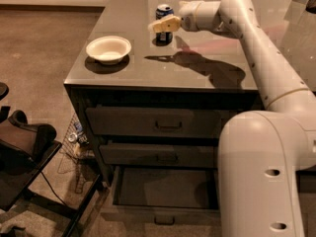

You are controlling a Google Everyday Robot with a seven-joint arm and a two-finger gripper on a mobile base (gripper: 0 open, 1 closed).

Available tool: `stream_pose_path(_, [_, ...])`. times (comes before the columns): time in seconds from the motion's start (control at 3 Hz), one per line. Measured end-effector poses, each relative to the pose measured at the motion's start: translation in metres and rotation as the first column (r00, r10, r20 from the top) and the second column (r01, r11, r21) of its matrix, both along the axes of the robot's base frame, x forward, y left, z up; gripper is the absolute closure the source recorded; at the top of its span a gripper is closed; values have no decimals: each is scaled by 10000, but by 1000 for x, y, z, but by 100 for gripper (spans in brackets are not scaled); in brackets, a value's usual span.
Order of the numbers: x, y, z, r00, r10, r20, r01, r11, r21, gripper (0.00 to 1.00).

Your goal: Place pepsi can into bottom drawer

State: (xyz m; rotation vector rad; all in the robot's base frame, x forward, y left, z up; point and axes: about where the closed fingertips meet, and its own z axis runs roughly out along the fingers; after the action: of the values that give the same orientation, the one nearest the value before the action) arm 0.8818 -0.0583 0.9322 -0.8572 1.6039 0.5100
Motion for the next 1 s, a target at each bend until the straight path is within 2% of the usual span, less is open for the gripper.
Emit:
stream_pose_path(0.33, [7, 14, -1, 9993, -73, -357, 89, 9990, 446, 14])
stream_pose_path(1.0, [7, 21, -5, 9991, 10, -424, 10, 9989, 463, 61])
